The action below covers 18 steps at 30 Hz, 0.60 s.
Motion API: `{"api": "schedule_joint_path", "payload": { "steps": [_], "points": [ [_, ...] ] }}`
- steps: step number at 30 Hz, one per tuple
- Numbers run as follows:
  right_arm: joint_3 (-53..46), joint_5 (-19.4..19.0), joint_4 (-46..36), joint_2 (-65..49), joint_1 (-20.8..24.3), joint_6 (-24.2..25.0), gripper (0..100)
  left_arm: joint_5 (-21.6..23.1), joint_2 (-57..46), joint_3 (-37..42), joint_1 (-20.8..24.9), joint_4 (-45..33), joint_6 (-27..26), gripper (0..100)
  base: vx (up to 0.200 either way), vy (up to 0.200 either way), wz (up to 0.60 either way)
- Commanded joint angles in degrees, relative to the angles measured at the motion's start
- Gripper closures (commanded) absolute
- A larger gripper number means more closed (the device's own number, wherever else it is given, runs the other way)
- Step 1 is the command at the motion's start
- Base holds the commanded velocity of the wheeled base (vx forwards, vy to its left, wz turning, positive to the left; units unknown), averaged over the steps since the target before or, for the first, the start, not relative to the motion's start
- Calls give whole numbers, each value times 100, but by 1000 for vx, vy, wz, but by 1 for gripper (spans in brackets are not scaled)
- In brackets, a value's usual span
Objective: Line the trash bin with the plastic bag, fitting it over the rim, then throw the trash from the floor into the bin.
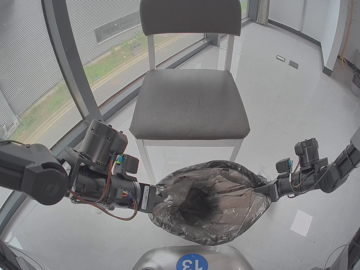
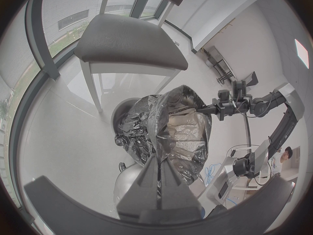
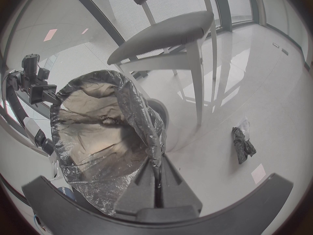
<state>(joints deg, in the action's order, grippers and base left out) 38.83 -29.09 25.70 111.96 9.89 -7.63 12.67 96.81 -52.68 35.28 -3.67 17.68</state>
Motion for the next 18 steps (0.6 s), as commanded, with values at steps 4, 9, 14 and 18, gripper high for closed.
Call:
{"api": "schedule_joint_path", "payload": {
  "steps": [4,9,14,18],
  "points": [
    [362,-1,5,168,13,7,100,-36,761,-586,-144,-20,-45,100,0,0,0],
    [644,8,14,590,13,-2,100,-45,1402,-1078,-258,15,-80,100,0,0,0],
    [1048,8,58,1153,-4,-2,100,-36,1877,-1456,-496,15,-150,100,0,0,0],
    [1347,8,58,1487,-4,-2,100,8,1991,-1553,-724,15,-344,100,0,0,0]
  ]
}}
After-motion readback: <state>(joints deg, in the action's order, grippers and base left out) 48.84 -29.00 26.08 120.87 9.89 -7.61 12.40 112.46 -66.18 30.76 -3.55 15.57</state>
